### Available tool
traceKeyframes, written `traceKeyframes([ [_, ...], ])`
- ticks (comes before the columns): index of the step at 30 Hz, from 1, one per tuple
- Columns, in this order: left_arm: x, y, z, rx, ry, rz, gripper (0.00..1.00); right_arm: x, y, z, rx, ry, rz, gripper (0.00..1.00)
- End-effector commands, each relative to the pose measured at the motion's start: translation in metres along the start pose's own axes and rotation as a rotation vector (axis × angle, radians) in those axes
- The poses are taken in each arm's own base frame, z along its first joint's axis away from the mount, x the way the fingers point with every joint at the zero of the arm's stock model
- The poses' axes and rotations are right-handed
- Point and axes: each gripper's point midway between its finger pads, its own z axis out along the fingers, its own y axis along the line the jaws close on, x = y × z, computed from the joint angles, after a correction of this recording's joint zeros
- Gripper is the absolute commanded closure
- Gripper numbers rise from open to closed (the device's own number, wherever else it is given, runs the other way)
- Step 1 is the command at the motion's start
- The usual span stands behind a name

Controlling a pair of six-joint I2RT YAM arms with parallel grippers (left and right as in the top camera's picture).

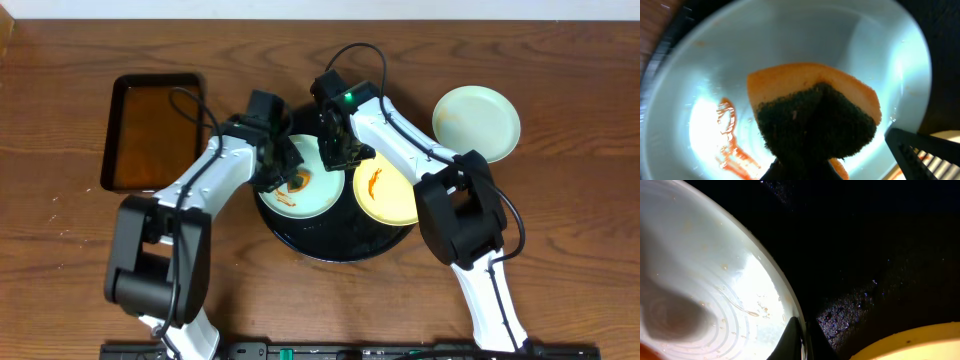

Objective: Clean dirty plates on tray and stack at the side
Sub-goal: 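Scrub the green plate with the left gripper's sponge while right holds rim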

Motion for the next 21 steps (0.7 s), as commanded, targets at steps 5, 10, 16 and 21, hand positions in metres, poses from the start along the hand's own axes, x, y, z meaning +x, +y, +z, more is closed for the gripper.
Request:
traceKeyframes([
  [5,-0.001,0.017,0.019,-0.108,-0.023,-0.011,0.93,0.002,0.005,0.005,0.013,-0.001,-0.009,0.99],
  [10,-0.008,0.061,0.019,-0.326,-0.087,-0.015,0.92,0.003,0.005,0.005,0.014,0.0,-0.009,0.99],
  [16,-0.02,0.081,-0.003,-0.454,-0.167,0.04,0.93,0.003,0.005,0.005,0.014,0.001,-0.009,0.99],
  [21,-0.031,0.057,-0.032,-0.381,-0.228,0.056,0.93,0.003,0.004,0.005,0.015,0.004,-0.009,0.99],
])
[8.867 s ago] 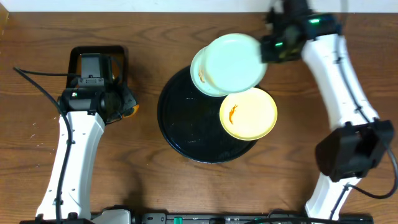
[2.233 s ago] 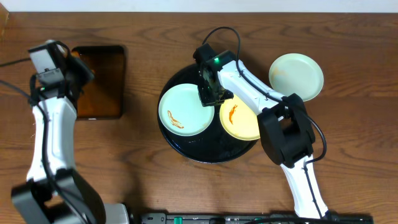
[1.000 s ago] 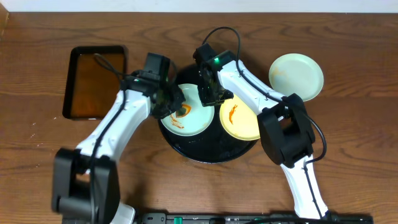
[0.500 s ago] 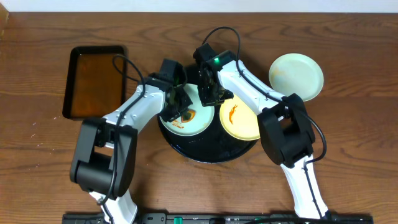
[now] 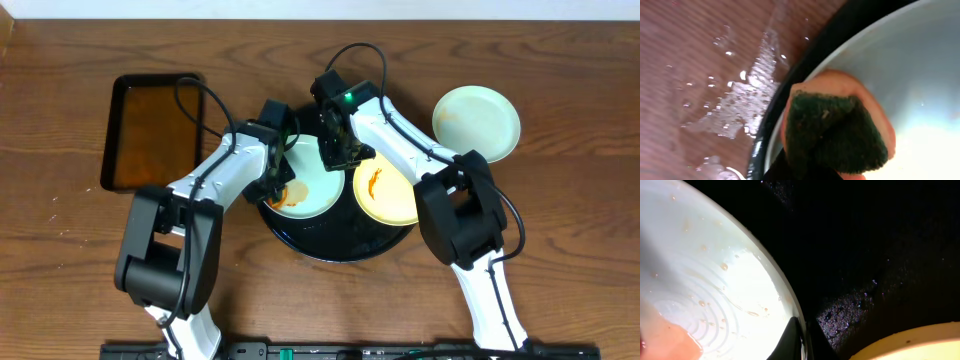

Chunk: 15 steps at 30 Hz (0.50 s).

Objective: Clean dirty plates on tray and stack at the side
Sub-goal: 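Scrub the green plate with the left gripper's sponge while right holds rim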

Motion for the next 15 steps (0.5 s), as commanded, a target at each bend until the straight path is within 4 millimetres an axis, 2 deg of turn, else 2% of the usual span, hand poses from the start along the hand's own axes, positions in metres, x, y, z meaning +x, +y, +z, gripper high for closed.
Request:
traceKeyframes([
  [1,-0.03,0.004,-0.034,0.004,-0.145,-0.002,0.93,0.003,0.004,0.005,0.015,0.003,-0.009,0.99],
  [4,-0.029,-0.008,-0.052,0.093,-0.149,-0.006,0.93,0.003,0.004,0.005,0.015,0.002,-0.009,0.99],
  [7,-0.02,-0.025,-0.055,0.192,-0.092,0.001,0.92,0.003,0.005,0.005,0.014,0.001,-0.009,0.99],
  [10,-0.01,-0.041,-0.046,0.266,-0.032,0.015,0.93,0.002,0.005,0.005,0.014,-0.001,-0.009,0.99],
  [15,0.007,-0.054,-0.015,0.262,0.024,0.05,0.92,0.002,0.005,0.005,0.014,0.0,-0.009,0.99],
])
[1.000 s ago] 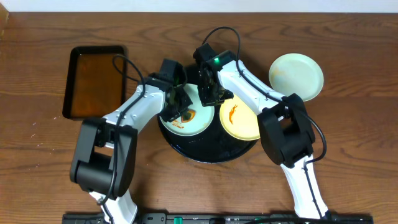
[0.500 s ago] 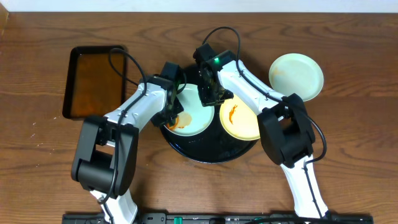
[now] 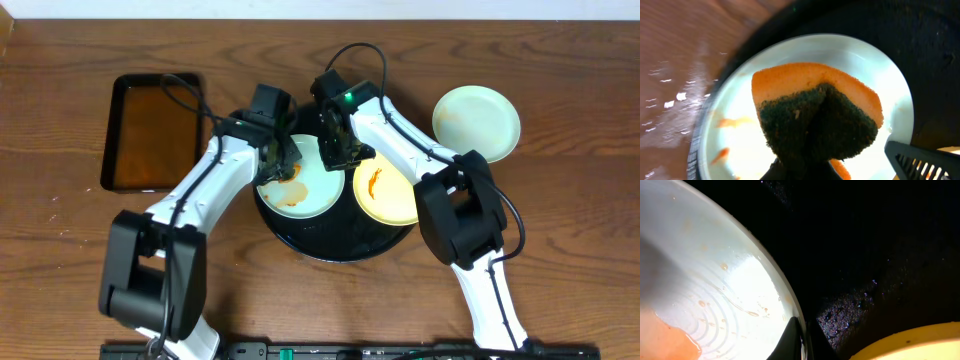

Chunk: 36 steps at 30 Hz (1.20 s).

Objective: Clean dirty plates on tray and stack at the side
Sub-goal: 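Scrub the green plate with the left gripper's sponge while right holds rim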

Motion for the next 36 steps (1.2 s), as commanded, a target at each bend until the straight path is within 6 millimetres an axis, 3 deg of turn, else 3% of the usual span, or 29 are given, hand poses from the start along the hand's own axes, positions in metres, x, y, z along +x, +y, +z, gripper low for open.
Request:
traceKeyframes([
  [1,0.03,0.003,0.031,-0.026,0.11,0.04,0.92,0.002,0.005,0.005,0.014,0.0,-0.01,0.99],
  [5,0.05,0.008,0.056,-0.076,0.166,0.069,0.92,0.002,0.005,0.005,0.014,0.0,-0.009,0.99],
  [9,0.053,0.034,0.069,-0.198,0.171,0.072,0.93,0.003,0.004,0.005,0.015,0.003,-0.008,0.99],
  [14,0.039,0.074,0.053,-0.385,0.104,0.08,0.93,0.003,0.004,0.005,0.015,0.003,-0.009,0.99],
  [19,0.016,0.098,0.025,-0.505,0.0,0.091,0.92,0.003,0.004,0.005,0.015,0.003,-0.008,0.99],
  [22,0.002,0.098,0.008,-0.52,-0.069,0.108,0.93,0.003,0.004,0.005,0.015,0.003,-0.009,0.99],
  [28,-0.023,0.077,-0.034,-0.445,-0.197,0.135,0.93,0.003,0.004,0.005,0.015,0.003,-0.009,0.99],
  [36,-0.027,0.059,-0.076,-0.312,-0.266,0.106,0.92,0.003,0.004,0.005,0.015,0.002,-0.009,0.99],
])
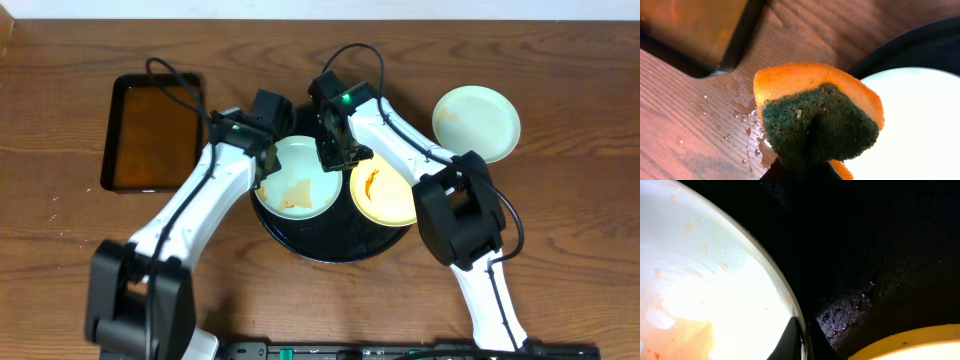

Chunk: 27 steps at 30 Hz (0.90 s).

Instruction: Clean dirty plates on tray and stack at the side

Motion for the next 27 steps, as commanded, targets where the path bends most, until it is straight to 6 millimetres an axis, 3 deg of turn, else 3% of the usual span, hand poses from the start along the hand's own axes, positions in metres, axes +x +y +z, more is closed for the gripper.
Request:
traceKeyframes([
  [1,-0.004,0.0,-0.015,0.042,-0.012,-0.008,0.92,0.002,-0.001,0.005,0.022,0.005,0.0,0.99],
  [5,0.005,-0.012,-0.028,0.181,0.073,-0.039,0.93,-0.006,-0.005,0.002,0.016,-0.018,-0.008,0.99],
  [9,0.003,-0.009,-0.038,0.266,0.122,-0.091,0.92,-0.017,-0.019,-0.005,0.01,-0.039,0.015,0.99],
  [11,-0.001,-0.004,-0.04,0.277,0.121,-0.084,0.93,-0.021,-0.023,-0.006,-0.006,-0.043,-0.002,0.89],
  [13,0.0,0.0,-0.039,0.271,0.133,-0.083,0.93,-0.022,-0.026,-0.006,-0.02,-0.039,-0.018,0.88],
  [15,0.003,0.004,-0.038,0.26,0.145,-0.083,0.93,-0.019,-0.028,-0.002,-0.023,-0.031,-0.024,0.89],
  [17,0.004,0.004,-0.038,0.256,0.151,-0.082,0.92,-0.016,-0.027,0.005,-0.022,-0.024,-0.027,0.98],
  [22,0.005,0.005,-0.037,0.253,0.155,-0.081,0.92,-0.01,-0.019,0.022,-0.005,-0.032,-0.05,0.99],
  [24,0.006,0.006,-0.037,0.251,0.157,-0.08,0.92,-0.013,-0.028,0.021,0.067,-0.057,-0.024,0.99],
  [27,0.007,0.006,-0.036,0.249,0.16,-0.08,0.92,-0.022,-0.043,0.0,0.185,-0.117,0.0,0.99],
])
